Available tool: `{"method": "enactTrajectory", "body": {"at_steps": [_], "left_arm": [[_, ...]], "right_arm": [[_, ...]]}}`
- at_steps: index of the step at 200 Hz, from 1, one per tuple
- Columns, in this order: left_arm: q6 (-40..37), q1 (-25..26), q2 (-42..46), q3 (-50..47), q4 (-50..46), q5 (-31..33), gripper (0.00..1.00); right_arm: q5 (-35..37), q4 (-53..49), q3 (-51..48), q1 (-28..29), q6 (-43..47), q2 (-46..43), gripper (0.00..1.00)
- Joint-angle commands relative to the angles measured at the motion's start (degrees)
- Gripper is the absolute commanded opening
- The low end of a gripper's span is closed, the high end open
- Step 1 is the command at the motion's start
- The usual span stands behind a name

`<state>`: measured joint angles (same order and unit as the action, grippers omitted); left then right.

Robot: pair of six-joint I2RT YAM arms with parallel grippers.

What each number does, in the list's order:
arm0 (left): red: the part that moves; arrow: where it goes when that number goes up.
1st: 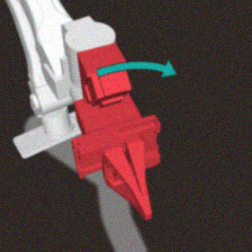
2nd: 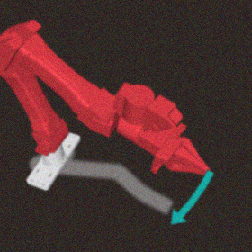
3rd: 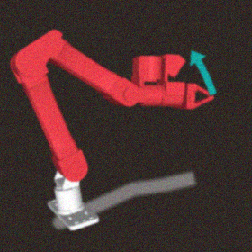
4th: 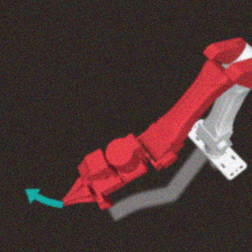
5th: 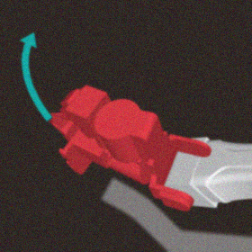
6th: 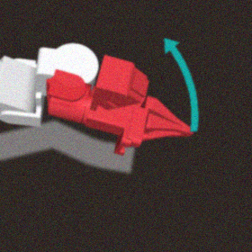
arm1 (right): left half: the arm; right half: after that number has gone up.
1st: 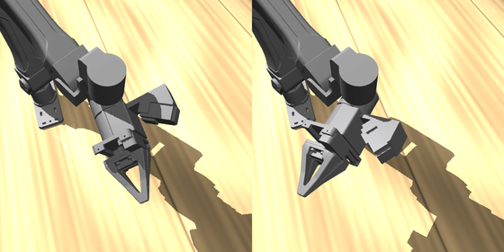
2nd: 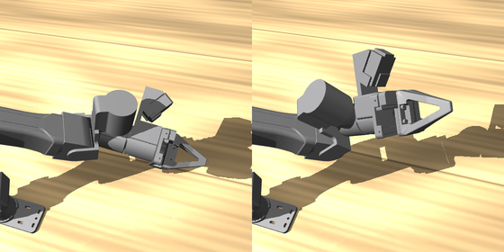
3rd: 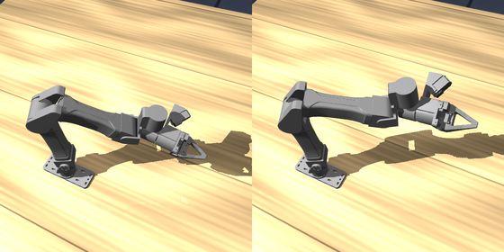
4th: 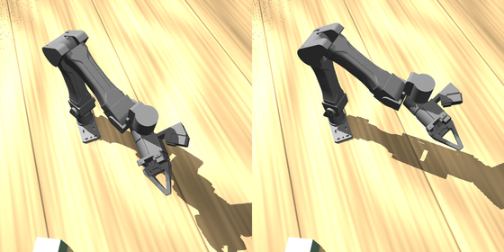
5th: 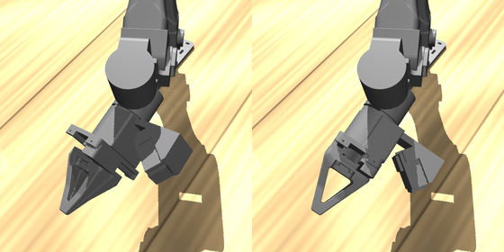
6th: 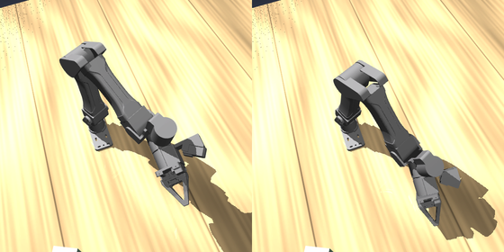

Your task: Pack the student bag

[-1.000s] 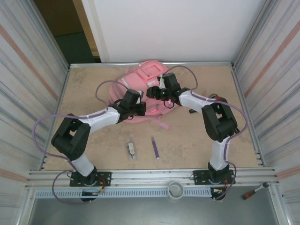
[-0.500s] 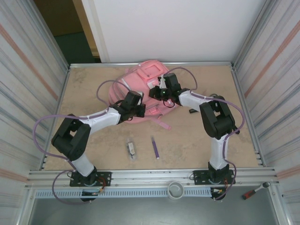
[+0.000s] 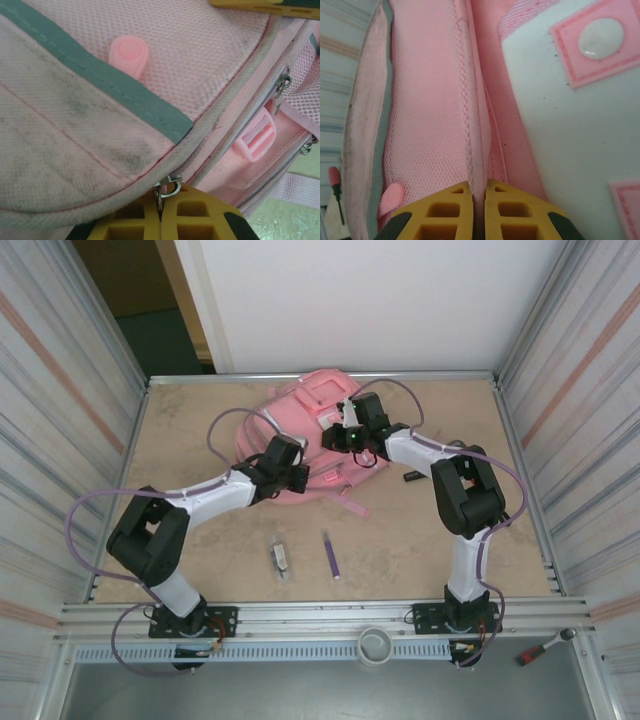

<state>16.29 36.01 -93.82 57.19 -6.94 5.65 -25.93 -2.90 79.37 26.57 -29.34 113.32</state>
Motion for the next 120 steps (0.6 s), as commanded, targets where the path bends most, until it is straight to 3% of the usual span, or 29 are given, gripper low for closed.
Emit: {"method": "enactTrajectory", "body": {"at_steps": [1, 67, 120], "left_arm": [[-2.7, -2.5, 3.1, -1.4, -5.0, 5.7, 0.00], [-3.6, -2.9, 6.0, -2.7, -6.3, 3.7, 0.00], [-6.7, -4.8, 8.5, -2.8, -4.8, -3.3, 0.00]], "right_arm": [[-0.3, -8.3, 2.1, -3.2, 8.5, -2.0, 0.00], [-2.8, -13.6, 5.7, -5.5, 16.7, -0.2, 0.00], [-4.1, -22.1, 10.7, -6.5, 29.3, 1.7, 0.00]]}}
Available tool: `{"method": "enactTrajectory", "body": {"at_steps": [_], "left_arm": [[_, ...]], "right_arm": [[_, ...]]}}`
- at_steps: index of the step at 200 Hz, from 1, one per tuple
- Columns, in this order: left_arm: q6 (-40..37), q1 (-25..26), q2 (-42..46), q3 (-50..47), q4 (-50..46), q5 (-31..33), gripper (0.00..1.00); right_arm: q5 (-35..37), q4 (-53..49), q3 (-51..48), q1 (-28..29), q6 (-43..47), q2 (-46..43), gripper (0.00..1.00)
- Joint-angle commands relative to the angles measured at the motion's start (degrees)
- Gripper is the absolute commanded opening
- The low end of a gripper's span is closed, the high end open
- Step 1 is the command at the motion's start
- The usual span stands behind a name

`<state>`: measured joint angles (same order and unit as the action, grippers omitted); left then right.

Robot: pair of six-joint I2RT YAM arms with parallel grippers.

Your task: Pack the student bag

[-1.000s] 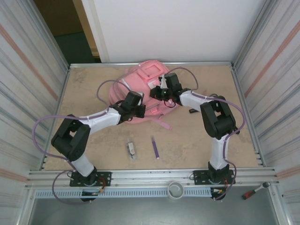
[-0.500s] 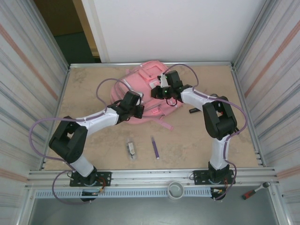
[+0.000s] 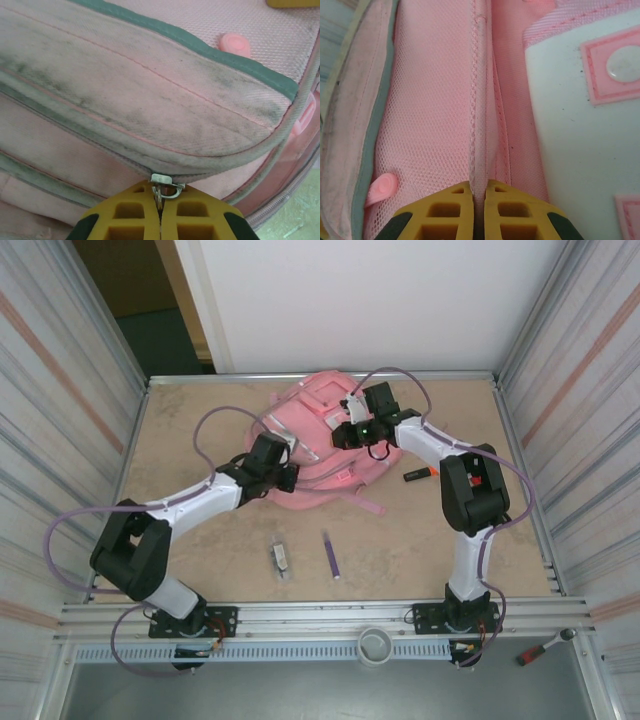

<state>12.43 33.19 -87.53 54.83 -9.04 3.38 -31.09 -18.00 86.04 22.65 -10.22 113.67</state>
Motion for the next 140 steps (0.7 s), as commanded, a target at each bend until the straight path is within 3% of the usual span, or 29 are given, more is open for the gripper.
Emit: {"method": "enactTrajectory", "body": {"at_steps": [1, 28, 50, 75, 103, 121, 140], "left_arm": [[-2.9, -2.0, 2.2, -0.4, -2.6, -1.2, 0.00], [-3.4, -0.3, 1.4, 0.0, -0.7, -9.6, 0.00], [-2.4, 1.3, 1.5, -0.4, 0.7, -13.6, 0.00], [-0.9, 1.7, 1.6, -0.4, 1.3, -16.0, 0.00], [-0.9, 1.7, 2.4, -1.2, 2.4, -17.3, 0.00], [-1.2, 1.6, 2.6, -1.5, 3.1, -17.4, 0.00], [-1.5, 1.4, 2.6, -1.6, 3.9, -18.5, 0.00]], "right_arm": [[1.1, -7.2, 4.2, -2.6, 10.4, 1.5, 0.00], [5.0, -9.4, 7.4, -1.7, 12.0, 2.9, 0.00], [7.2, -6.8, 7.0, -0.4, 10.3, 1.3, 0.22], [13.5, -3.8, 4.1, 1.4, 10.7, -3.7, 0.40], [21.9, 2.8, -4.2, 3.4, 13.2, -12.2, 0.44], [19.8, 7.8, -10.2, 4.1, 16.6, -16.9, 0.45], [11.8, 9.3, -14.7, 5.3, 23.3, -19.4, 0.47]]}}
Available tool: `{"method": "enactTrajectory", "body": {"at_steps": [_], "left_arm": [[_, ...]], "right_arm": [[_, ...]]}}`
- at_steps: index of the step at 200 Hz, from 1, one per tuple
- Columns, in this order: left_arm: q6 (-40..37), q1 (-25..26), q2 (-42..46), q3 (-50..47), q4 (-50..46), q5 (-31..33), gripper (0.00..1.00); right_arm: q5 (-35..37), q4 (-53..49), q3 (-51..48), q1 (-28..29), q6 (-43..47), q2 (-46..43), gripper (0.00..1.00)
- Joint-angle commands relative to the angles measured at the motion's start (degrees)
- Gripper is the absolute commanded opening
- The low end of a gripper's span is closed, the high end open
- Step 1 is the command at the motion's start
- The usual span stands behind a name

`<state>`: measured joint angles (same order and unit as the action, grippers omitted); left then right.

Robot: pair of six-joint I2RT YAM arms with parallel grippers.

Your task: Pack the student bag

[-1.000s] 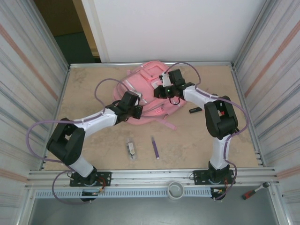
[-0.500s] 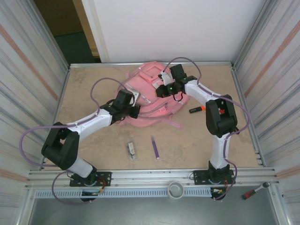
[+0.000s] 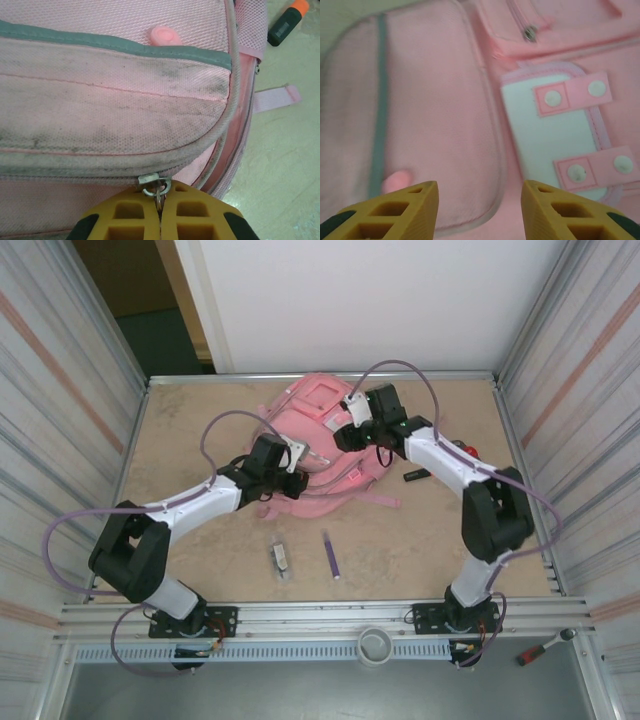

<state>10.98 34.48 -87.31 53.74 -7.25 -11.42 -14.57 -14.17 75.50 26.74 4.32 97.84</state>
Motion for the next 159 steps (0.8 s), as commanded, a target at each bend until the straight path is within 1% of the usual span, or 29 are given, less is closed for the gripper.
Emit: {"method": "enactTrajectory", "body": {"at_steps": [1, 32, 67, 100, 159], "left_arm": [[-0.1, 0.1, 2.4, -0.5, 2.1, -3.8, 0.00], [-0.1, -1.0, 2.8, -0.4, 1.9, -5.5, 0.00], [0.7, -2.0, 3.9, -0.9, 2.4, -7.5, 0.00], [0.5, -2.2, 4.2, -0.9, 2.2, -7.7, 0.00], [0.9, -2.2, 4.3, -0.4, 2.0, -8.2, 0.00]], "right_arm": [[-5.0, 5.6, -4.5, 1.3, 9.2, -3.7, 0.47], [-9.0, 8.9, -8.5, 4.1, 19.0, -3.2, 0.49], [-14.7, 14.2, -12.0, 4.4, 23.9, -2.6, 0.49], [-13.4, 13.9, -10.8, 5.8, 26.7, -0.2, 0.49], [-10.8, 13.5, -8.8, 7.4, 28.7, 3.8, 0.42]]}}
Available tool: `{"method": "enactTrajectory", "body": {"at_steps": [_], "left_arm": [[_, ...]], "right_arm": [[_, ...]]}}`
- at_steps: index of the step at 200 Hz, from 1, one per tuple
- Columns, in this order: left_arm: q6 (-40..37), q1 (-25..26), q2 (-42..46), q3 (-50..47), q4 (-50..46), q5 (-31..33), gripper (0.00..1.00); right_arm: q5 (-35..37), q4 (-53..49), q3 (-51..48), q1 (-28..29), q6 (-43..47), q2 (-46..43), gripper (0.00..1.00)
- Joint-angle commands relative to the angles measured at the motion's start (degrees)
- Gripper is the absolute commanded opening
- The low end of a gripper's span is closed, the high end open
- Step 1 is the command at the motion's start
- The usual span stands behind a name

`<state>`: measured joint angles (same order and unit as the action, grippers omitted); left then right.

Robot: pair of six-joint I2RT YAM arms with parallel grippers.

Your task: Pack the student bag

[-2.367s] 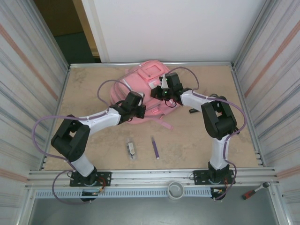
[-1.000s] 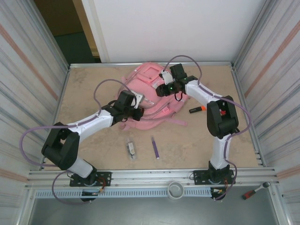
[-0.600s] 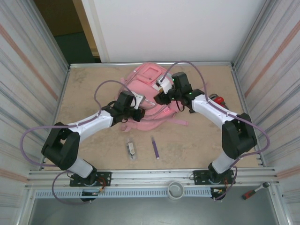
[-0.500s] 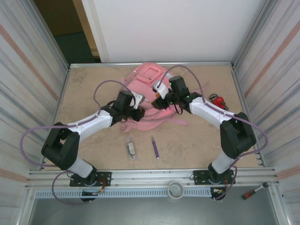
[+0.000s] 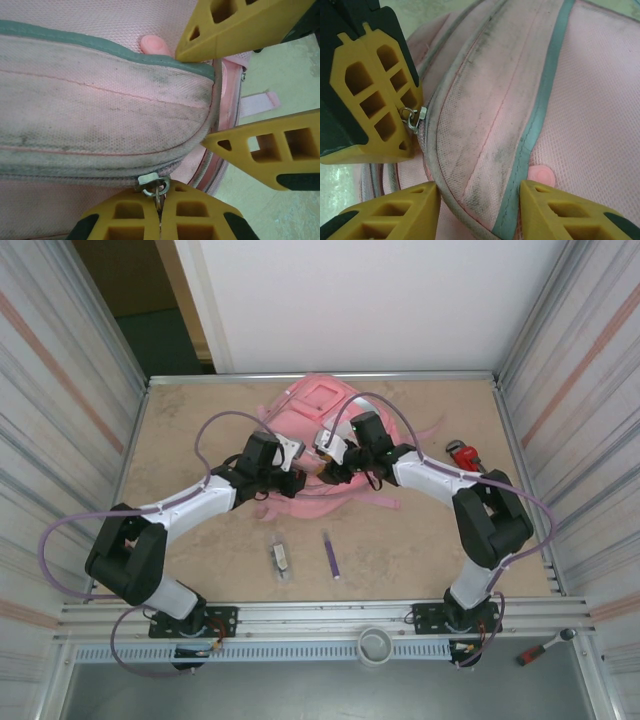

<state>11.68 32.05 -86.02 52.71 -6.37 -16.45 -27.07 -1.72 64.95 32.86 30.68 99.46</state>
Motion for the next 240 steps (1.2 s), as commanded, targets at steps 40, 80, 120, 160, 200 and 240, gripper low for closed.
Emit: {"method": "enactTrajectory", "body": {"at_steps": [40, 80, 120, 160, 200, 240], "left_arm": [[0.8, 0.2, 3.0, 0.8, 0.4, -2.6, 0.00], [1.5, 0.1, 4.1, 1.0, -0.6, -2.3, 0.00], [1.8, -0.2, 5.8, 1.0, -3.4, 2.0, 0.00], [1.2, -1.3, 5.1, 3.0, -10.0, 11.5, 0.00], [1.8, -3.7, 4.5, 4.1, -12.1, 14.6, 0.00], [2.2, -6.5, 3.5, 6.2, -14.8, 15.6, 0.00]], "right_arm": [[7.4, 4.4, 0.0, 3.2, 4.9, 1.1, 0.28], [15.0, 9.8, -4.7, 3.6, 8.4, -2.1, 0.04], [18.9, 10.4, -8.0, 3.3, 11.9, -5.7, 0.00], [19.1, 8.0, -10.5, 0.8, 13.8, -8.5, 0.00], [19.7, 6.2, -11.7, -0.9, 15.5, -10.3, 0.00], [20.4, 3.6, -11.7, -2.9, 17.8, -10.8, 0.00]]}}
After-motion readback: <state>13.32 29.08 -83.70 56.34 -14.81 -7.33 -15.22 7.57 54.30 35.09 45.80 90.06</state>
